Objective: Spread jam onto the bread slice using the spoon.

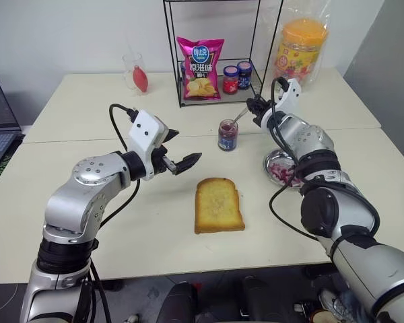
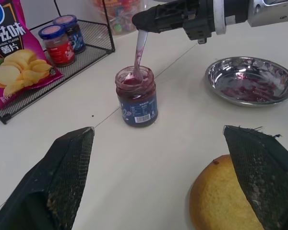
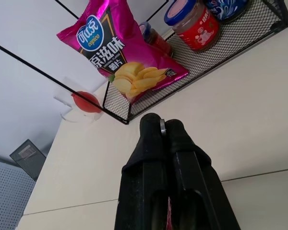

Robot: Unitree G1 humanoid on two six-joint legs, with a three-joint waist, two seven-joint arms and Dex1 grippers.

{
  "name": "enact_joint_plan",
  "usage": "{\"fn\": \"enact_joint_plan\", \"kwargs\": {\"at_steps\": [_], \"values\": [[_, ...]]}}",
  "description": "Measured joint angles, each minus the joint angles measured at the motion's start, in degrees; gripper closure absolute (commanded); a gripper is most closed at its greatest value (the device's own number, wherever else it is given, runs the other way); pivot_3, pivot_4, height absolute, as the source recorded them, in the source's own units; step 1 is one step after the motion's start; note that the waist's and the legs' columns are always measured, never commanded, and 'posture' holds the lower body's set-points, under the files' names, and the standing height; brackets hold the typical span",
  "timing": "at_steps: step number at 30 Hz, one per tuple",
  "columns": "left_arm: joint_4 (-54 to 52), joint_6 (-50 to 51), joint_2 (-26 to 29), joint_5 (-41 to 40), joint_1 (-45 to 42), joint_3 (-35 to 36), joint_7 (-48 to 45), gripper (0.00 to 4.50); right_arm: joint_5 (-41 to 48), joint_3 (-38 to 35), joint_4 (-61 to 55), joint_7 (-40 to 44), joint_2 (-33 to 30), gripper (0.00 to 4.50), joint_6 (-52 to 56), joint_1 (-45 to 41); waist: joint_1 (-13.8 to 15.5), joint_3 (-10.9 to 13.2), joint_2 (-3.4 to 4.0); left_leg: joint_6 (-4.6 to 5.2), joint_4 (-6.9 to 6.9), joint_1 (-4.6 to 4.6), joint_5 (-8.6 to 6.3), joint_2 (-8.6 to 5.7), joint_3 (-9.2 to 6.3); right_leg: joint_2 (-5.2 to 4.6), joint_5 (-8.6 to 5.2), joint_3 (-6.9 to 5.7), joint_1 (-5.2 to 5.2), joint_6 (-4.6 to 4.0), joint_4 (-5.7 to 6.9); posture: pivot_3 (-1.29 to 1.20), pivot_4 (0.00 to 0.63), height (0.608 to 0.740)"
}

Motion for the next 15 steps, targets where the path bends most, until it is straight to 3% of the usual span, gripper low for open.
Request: {"fn": "enact_joint_plan", "kwargs": {"at_steps": [15], "values": [[1.2, -0.1, 0.0, 0.2, -0.7, -0.5, -0.1, 0.0, 0.1, 0.8, -2.0, 0.4, -0.1, 4.44, 0.0, 0.1, 0.0, 0.0, 0.0, 0.0, 0.0, 0.0, 0.0, 0.0, 0.0, 0.0, 0.0, 0.0, 0.0, 0.0, 0.0, 0.0, 0.15, 0.74]]}}
